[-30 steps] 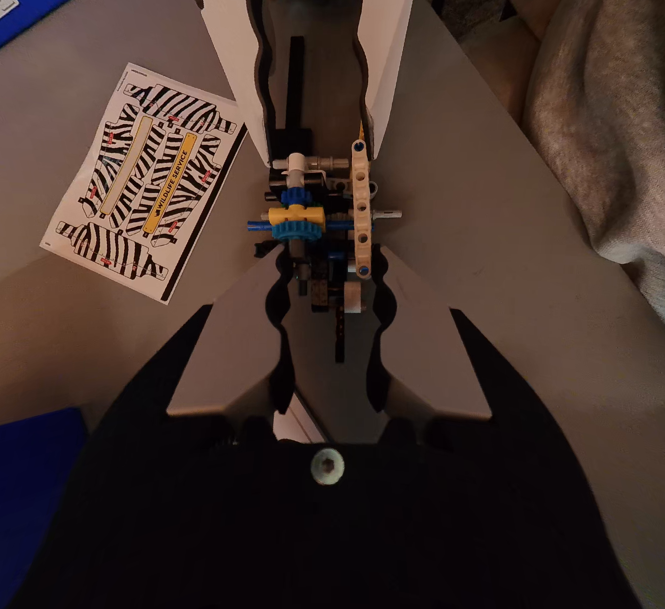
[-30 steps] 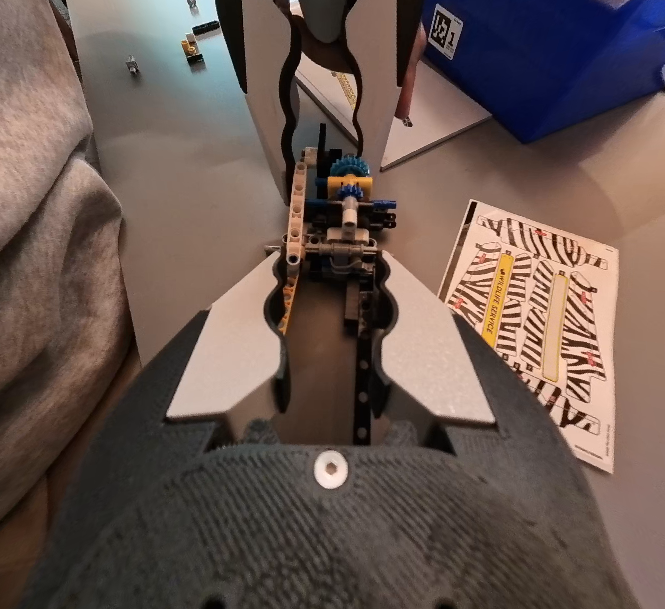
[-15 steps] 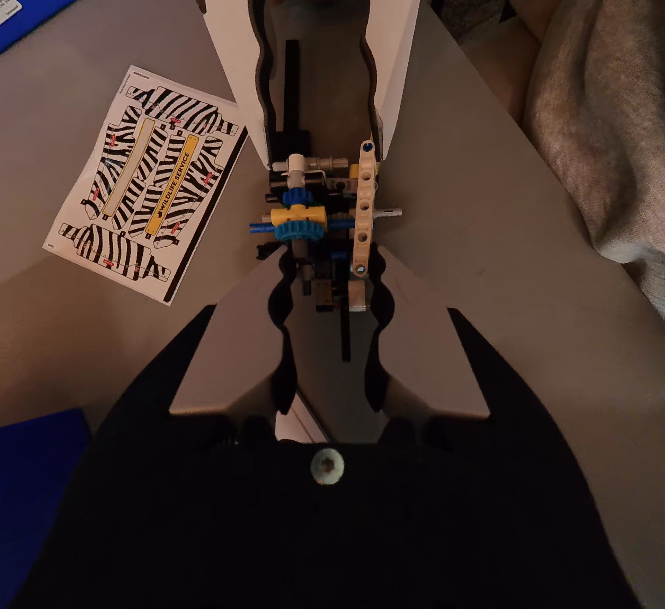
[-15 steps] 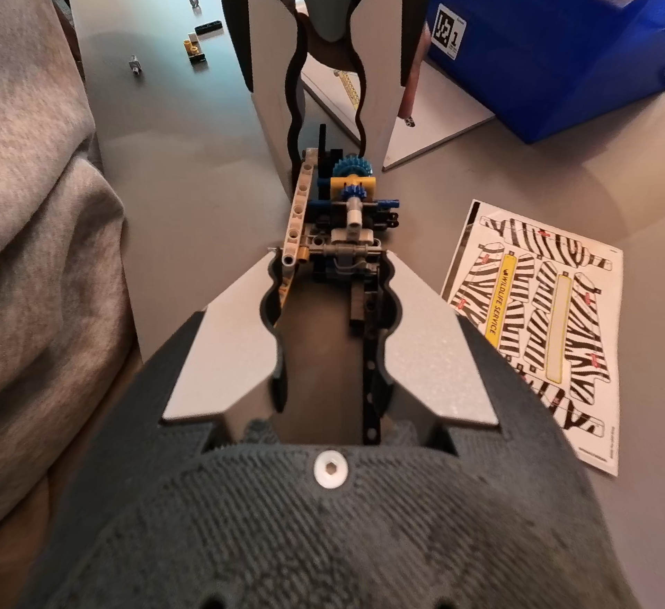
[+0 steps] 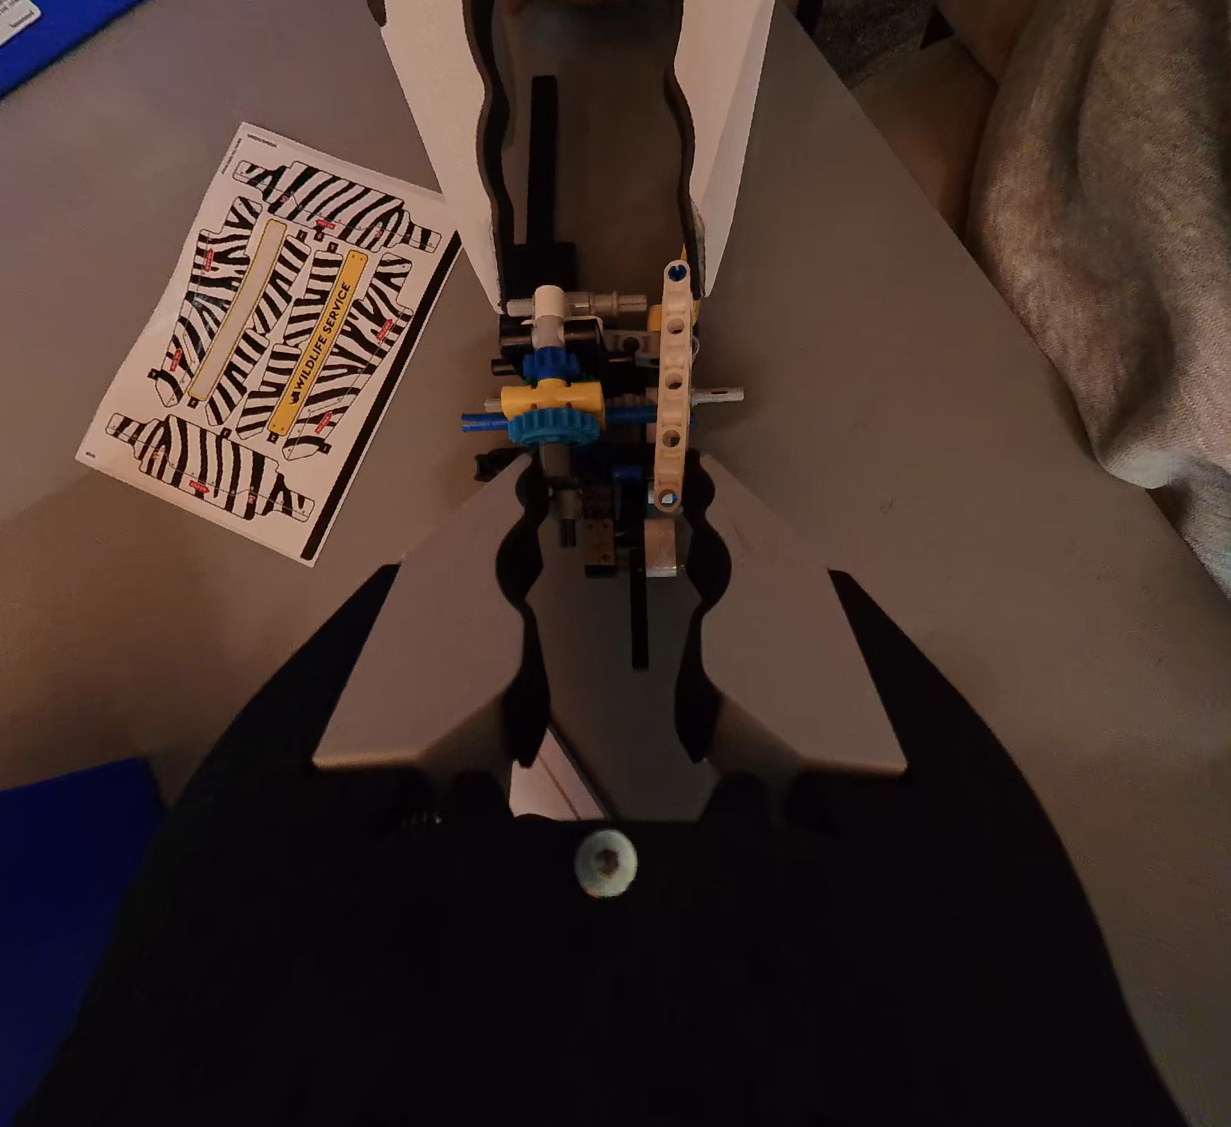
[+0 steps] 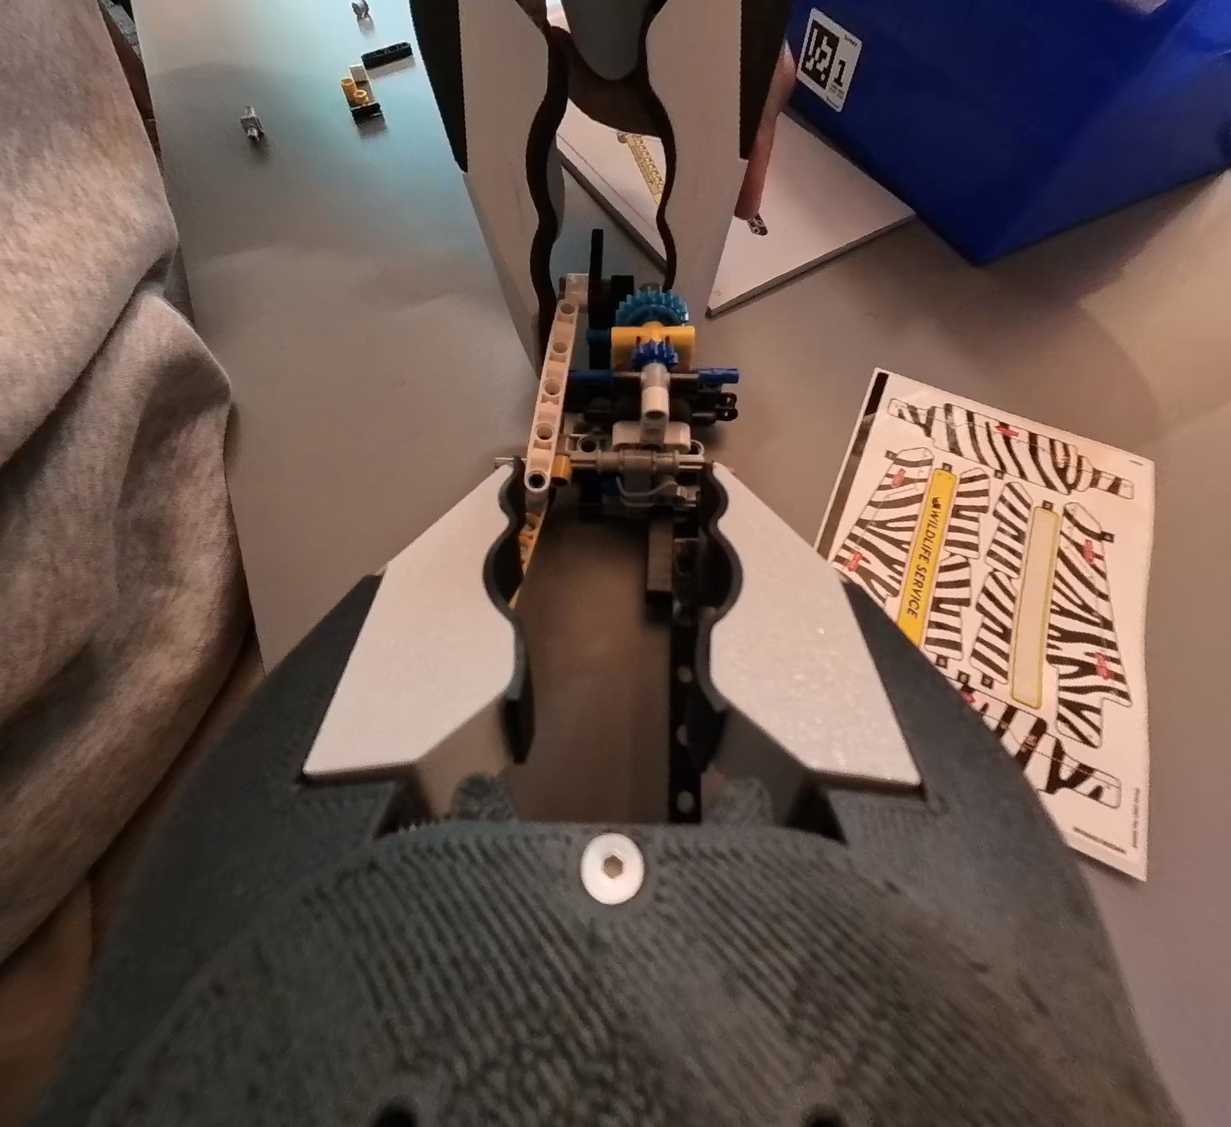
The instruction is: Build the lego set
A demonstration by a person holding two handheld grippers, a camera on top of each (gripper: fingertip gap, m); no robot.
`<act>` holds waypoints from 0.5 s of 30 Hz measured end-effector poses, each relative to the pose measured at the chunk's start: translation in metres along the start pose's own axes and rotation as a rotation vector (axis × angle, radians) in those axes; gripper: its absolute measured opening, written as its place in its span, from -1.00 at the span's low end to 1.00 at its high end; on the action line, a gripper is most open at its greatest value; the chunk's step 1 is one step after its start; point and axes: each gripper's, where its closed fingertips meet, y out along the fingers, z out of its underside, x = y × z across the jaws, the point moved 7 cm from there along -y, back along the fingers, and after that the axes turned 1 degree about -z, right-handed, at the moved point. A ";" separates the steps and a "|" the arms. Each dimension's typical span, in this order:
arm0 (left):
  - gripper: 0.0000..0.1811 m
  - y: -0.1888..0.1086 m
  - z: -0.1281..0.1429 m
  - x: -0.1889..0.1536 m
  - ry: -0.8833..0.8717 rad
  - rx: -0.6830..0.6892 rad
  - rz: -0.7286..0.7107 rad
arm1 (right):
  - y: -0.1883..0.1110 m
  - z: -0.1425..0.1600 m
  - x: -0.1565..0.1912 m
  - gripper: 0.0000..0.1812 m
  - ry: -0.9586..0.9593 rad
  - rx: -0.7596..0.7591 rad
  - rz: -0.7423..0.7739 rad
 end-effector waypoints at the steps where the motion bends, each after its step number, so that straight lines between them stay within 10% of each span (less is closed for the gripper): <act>1: -0.55 0.000 0.001 0.000 0.001 0.000 0.000 | 0.000 0.000 0.000 -0.43 0.000 0.000 0.001; 15: -0.52 -0.001 0.001 0.000 -0.009 -0.007 0.000 | -0.001 0.000 -0.001 -0.48 0.009 -0.003 0.003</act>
